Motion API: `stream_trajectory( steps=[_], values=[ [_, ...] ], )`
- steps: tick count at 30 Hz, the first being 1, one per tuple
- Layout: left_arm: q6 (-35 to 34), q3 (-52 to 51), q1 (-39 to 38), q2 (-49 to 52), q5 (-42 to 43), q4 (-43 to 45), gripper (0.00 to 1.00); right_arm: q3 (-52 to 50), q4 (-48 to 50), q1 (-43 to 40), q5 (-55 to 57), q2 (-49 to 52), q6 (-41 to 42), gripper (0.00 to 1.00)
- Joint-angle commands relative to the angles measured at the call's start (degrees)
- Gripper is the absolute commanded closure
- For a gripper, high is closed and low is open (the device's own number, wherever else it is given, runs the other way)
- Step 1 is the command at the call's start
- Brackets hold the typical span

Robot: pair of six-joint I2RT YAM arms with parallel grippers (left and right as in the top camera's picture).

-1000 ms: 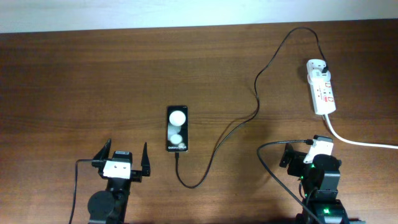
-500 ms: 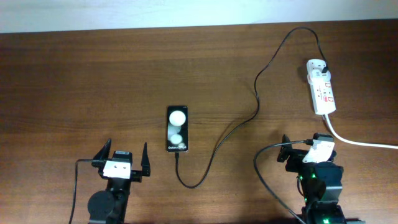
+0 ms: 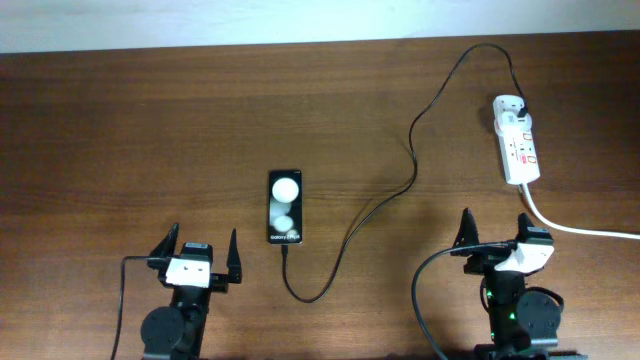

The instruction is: Plug charger to phone and switch on socket

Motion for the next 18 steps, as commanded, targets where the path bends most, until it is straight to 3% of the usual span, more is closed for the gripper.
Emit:
stream_trajectory(
  steps=[1, 12, 18],
  values=[
    [0.9, -0.1, 0.3, -0.5, -0.2, -0.3, 0.01, -0.4, 3.2, 0.5, -0.3, -1.3, 0.2, 0.02],
    [0.9, -0.1, 0.3, -0.5, -0.2, -0.3, 0.01, -2.5, 5.7, 0.5, -0.3, -1.3, 0.2, 0.01],
    [0.9, -0.1, 0.3, -0.5, -0.2, -0.3, 0.01, -2.5, -1.2, 0.5, -1.9, -1.3, 0.2, 0.02]
  ],
)
